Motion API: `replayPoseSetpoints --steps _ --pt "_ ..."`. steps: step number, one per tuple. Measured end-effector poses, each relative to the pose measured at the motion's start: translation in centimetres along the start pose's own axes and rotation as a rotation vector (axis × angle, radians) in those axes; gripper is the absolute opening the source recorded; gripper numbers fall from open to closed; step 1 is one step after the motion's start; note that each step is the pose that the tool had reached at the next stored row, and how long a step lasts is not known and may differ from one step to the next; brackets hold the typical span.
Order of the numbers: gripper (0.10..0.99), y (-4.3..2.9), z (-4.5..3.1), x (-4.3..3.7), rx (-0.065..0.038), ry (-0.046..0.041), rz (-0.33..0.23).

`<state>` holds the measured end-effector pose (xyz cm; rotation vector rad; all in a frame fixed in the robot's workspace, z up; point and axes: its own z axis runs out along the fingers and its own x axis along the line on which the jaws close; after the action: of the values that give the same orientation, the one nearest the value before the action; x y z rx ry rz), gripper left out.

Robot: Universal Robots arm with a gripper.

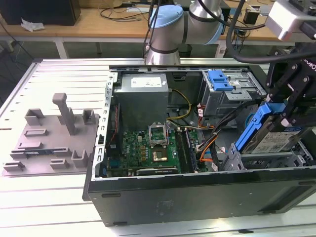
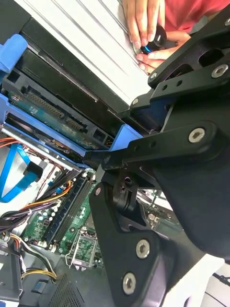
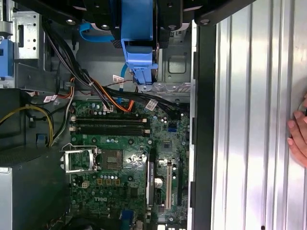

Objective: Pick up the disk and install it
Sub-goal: 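Insert the disk into the insertion slot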

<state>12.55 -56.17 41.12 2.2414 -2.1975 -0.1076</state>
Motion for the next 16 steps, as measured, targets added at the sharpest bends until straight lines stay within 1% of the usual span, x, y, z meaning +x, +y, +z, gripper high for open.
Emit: replayPoseSetpoints --steps 4,7,8,9,10,11,16 --pt "0.365 -0.01 0.19 0.07 0.0 -0.0001 0.0" --pt "0.365 -0.01 0.19 0.11 0.0 0.0005 0.0" --pt "0.376 -0.01 0.2 0.11 0.0 0.0001 0.0" --pt "0.435 -0.01 0.2 0.12 0.0 0.0001 0.0" --pt "0.435 -0.01 0.19 0.12 0.0 0.0001 0.0" --pt "0.502 0.0 0.2 0.12 0.0 0.0 0.0" --pt "0.502 0.0 0.19 0.13 0.0 0.0002 0.0"
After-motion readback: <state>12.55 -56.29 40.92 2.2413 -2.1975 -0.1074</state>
